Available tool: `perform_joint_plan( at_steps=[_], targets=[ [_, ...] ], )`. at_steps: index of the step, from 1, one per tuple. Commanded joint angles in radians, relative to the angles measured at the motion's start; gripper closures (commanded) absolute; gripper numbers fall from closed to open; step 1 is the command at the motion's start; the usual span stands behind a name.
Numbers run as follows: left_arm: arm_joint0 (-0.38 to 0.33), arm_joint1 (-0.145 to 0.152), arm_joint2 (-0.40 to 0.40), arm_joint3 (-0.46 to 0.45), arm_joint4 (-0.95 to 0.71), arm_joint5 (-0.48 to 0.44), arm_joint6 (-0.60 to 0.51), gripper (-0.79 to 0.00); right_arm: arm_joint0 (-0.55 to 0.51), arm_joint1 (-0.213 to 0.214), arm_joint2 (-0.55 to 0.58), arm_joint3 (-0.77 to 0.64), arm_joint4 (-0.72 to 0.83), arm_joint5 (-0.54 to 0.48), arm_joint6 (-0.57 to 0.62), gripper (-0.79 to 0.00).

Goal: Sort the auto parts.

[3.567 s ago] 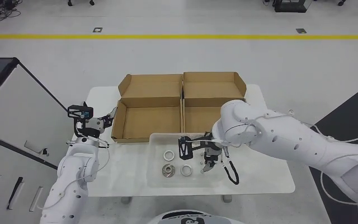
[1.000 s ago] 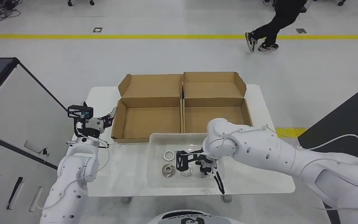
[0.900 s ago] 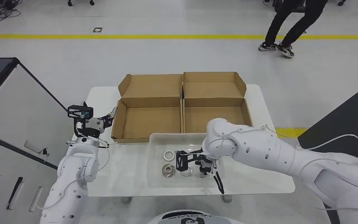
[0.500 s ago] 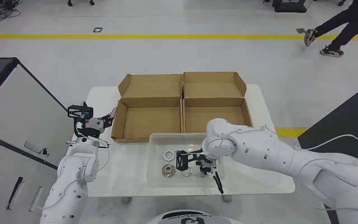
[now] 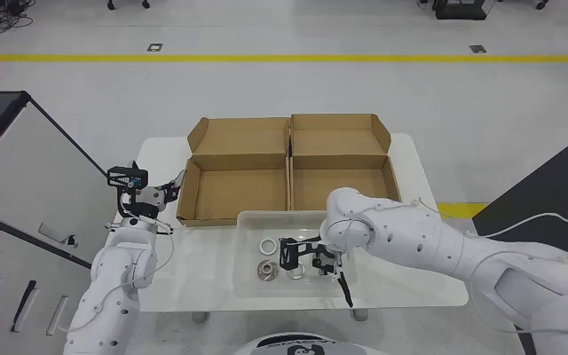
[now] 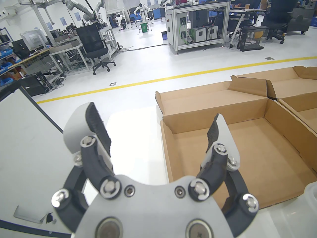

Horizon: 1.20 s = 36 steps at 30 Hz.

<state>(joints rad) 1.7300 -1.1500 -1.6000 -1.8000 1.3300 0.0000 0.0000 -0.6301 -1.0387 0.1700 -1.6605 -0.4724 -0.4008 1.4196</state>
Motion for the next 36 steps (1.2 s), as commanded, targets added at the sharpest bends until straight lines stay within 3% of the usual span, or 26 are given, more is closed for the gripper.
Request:
perform_joint_plan(
  at_steps=[1,9,17,22,26,32,36],
  targets=[
    [0.000,0.000,0.000,0.000,0.000,0.000,0.000,-0.785,0.005,0.001,0.000,-0.005,0.005,0.005,0.005,0.000],
    [0.000,0.000,0.000,0.000,0.000,0.000,0.000,-0.785,0.080,0.035,0.000,-0.047,0.105,-0.016,-0.016,0.000],
    [0.000,0.000,0.000,0.000,0.000,0.000,0.000,-0.785,0.196,0.135,0.015,-0.115,0.245,-0.090,-0.091,0.000],
    [0.000,0.000,0.000,0.000,0.000,0.000,0.000,-0.785,0.184,0.218,0.066,-0.112,0.323,-0.241,-0.242,0.000],
    [0.000,0.000,0.000,0.000,0.000,0.000,0.000,-0.785,0.153,0.260,0.081,-0.097,0.336,-0.409,-0.410,0.000],
    [0.000,0.000,0.000,0.000,0.000,0.000,0.000,-0.785,0.138,0.265,0.093,-0.042,0.313,-0.607,-0.607,0.000],
    [0.000,0.000,0.000,0.000,0.000,0.000,0.000,-0.785,0.142,0.250,0.107,-0.034,0.321,-0.611,-0.666,0.000]
  ],
)
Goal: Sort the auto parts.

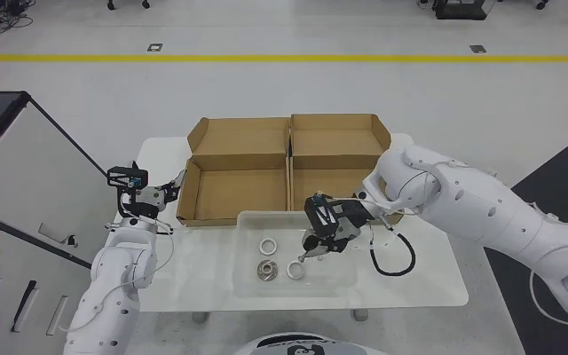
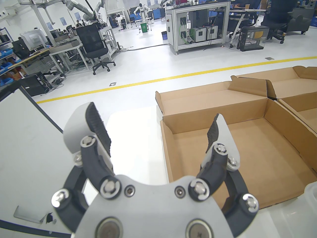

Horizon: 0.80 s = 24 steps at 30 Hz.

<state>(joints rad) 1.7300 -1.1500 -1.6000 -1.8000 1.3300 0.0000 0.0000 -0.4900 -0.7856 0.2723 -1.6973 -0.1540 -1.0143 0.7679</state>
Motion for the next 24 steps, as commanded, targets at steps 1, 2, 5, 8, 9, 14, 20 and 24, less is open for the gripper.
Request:
perform_joint_plan(
  at_steps=[1,2,5,8,9,14,20,24],
  targets=[
    [0.000,0.000,0.000,0.000,0.000,0.000,0.000,-0.785,0.003,-0.006,0.009,0.006,0.003,0.002,-0.030,0.000],
    [0.000,0.000,0.000,0.000,0.000,0.000,0.000,-0.785,0.004,-0.010,0.016,0.007,0.009,0.002,-0.055,0.000],
    [0.000,0.000,0.000,0.000,0.000,0.000,0.000,-0.785,0.005,-0.016,0.035,0.013,0.010,0.002,-0.121,0.000],
    [0.000,0.000,0.000,0.000,0.000,0.000,0.000,-0.785,0.002,-0.017,0.059,0.013,0.002,0.002,-0.199,0.000],
    [0.000,0.000,0.000,0.000,0.000,0.000,0.000,-0.785,-0.001,-0.017,0.069,0.013,-0.002,0.002,-0.229,0.000],
    [0.000,0.000,0.000,0.000,0.000,0.000,0.000,-0.785,-0.016,-0.008,0.110,-0.012,-0.048,0.002,-0.389,0.000],
    [0.000,0.000,0.000,0.000,0.000,0.000,0.000,-0.785,-0.028,0.007,0.133,-0.058,-0.156,0.002,-0.630,0.000],
    [0.000,0.000,0.000,0.000,0.000,0.000,0.000,-0.785,-0.029,0.012,0.133,-0.066,-0.198,0.002,-0.697,0.000]
  ],
)
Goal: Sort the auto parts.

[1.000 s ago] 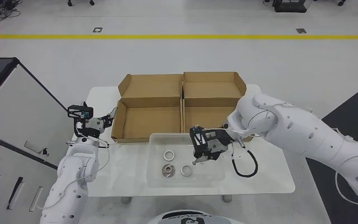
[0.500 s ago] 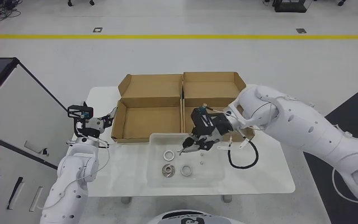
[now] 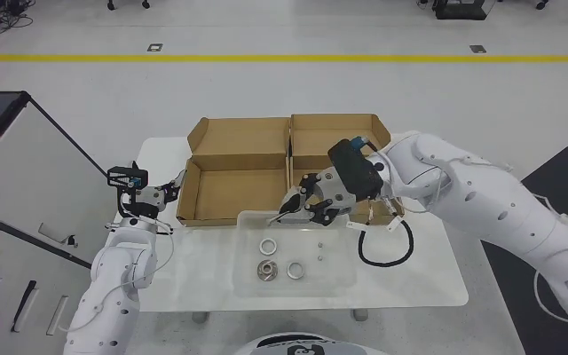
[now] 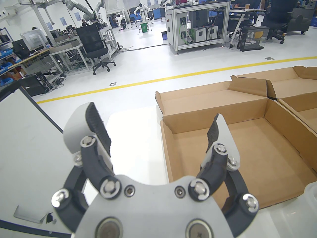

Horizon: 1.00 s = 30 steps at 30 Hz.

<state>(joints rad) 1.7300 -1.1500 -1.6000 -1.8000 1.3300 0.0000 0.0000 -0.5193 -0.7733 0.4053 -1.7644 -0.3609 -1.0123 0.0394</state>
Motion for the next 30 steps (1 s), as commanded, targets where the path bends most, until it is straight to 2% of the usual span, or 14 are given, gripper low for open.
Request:
perform_joint_plan(
  at_steps=[1,17,20,24,30],
  targets=[
    [0.000,0.000,0.000,0.000,0.000,0.000,0.000,-0.785,0.000,0.000,0.000,0.001,0.009,0.000,0.031,0.000],
    [0.000,0.000,0.000,0.000,0.000,0.000,0.000,-0.785,0.000,0.000,0.000,0.001,0.009,0.000,0.031,0.000],
    [0.000,0.000,0.000,0.000,0.000,0.000,0.000,-0.785,-0.023,0.004,0.041,0.014,0.030,0.031,-0.013,0.000],
    [0.000,0.000,0.000,0.000,0.000,0.000,0.000,-0.785,-0.081,0.022,0.115,0.029,0.079,0.000,-0.111,0.000],
    [0.000,0.000,0.000,0.000,0.000,0.000,0.000,-0.785,-0.178,0.056,0.217,-0.036,0.120,0.000,-0.239,0.000]
  ],
)
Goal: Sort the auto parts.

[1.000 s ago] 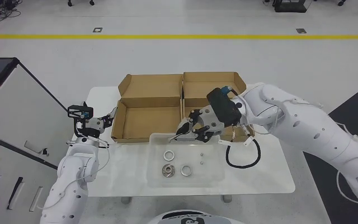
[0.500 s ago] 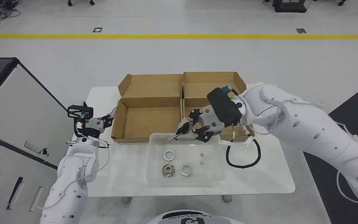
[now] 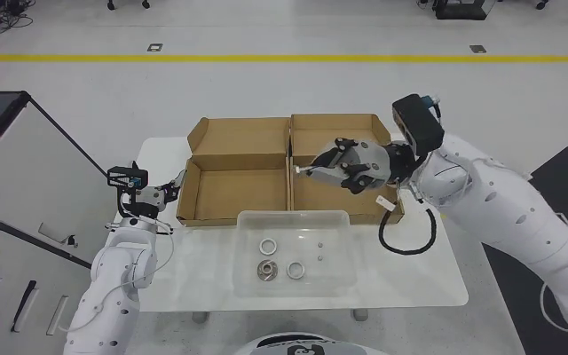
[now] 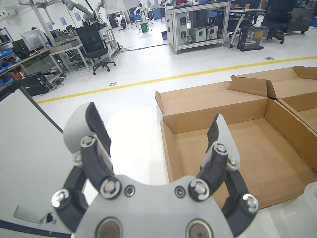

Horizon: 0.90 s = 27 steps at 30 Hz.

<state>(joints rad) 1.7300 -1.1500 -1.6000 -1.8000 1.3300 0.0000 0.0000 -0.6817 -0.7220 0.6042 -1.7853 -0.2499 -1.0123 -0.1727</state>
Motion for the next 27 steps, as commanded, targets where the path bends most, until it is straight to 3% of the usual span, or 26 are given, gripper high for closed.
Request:
perform_joint_plan(
  at_steps=[1,5,12,27],
  targets=[
    [0.000,0.000,0.000,0.000,0.000,0.000,0.000,-0.785,-0.029,0.009,0.032,-0.029,0.011,0.000,-0.048,0.000],
    [0.000,0.000,0.000,0.000,0.000,0.000,0.000,-0.785,-0.061,0.016,0.074,-0.096,0.030,0.000,-0.127,0.000],
    [0.000,0.000,0.000,0.000,0.000,0.000,0.000,-0.785,-0.038,0.002,0.084,-0.173,0.064,0.000,-0.157,0.000],
    [0.000,0.000,0.000,0.000,0.000,0.000,0.000,-0.785,0.053,-0.091,0.034,-0.224,0.225,0.000,-0.216,0.000]
  ],
)
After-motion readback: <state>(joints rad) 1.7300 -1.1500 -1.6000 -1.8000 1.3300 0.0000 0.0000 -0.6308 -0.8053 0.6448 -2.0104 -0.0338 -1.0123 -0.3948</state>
